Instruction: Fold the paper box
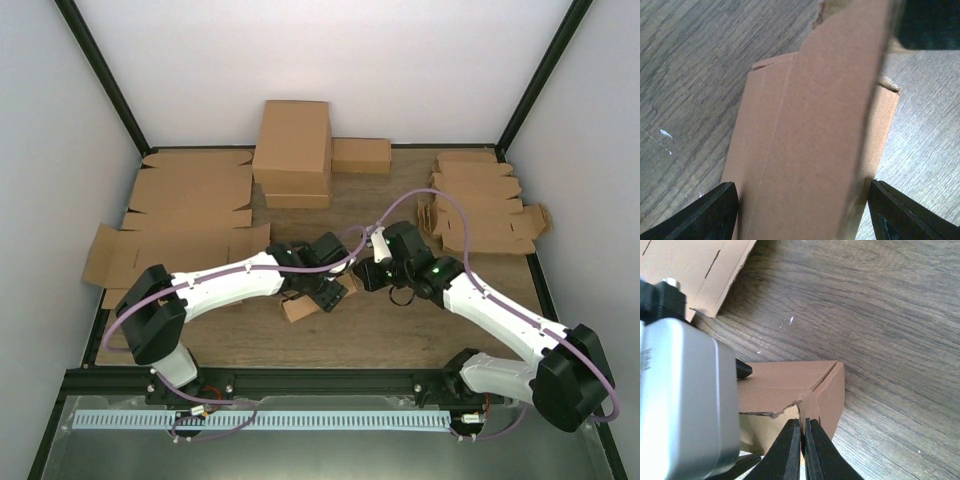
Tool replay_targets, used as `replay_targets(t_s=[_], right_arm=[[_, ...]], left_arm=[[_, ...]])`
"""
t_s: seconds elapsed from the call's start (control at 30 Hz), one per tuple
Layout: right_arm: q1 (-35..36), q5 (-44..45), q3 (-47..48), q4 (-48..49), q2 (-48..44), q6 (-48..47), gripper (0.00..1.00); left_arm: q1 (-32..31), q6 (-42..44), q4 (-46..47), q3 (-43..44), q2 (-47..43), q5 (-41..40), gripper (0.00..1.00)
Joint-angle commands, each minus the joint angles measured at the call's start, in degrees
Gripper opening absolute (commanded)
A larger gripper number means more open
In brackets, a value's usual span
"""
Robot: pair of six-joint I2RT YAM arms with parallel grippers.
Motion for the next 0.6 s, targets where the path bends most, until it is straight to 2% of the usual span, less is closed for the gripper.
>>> replay_targets(t_s=[0.0,0.17,0.37,0.57], right_arm=[[0.6,0.6,3.9,-2.0,0.2,1.4,0.06],[0.6,1.6,4.8,-3.0,1.2,2.1,0.07],[0.6,1.7,5.3,-1.6,3.2,1.5,0.11],[0.6,4.4,5.2,0.7,4.3,0.3,0.24]], left_arm=[[1.5,0.2,1.3,0.4,-0.4,1.5,0.76],[5.3,0.3,2.7,0.4,-2.1,5.7,0.8],[10.3,3.0,2.7,0.5,-0.3,13.2,0.7],[11.6,5.2,2.6,0.5,1.2,16.6,0.62]])
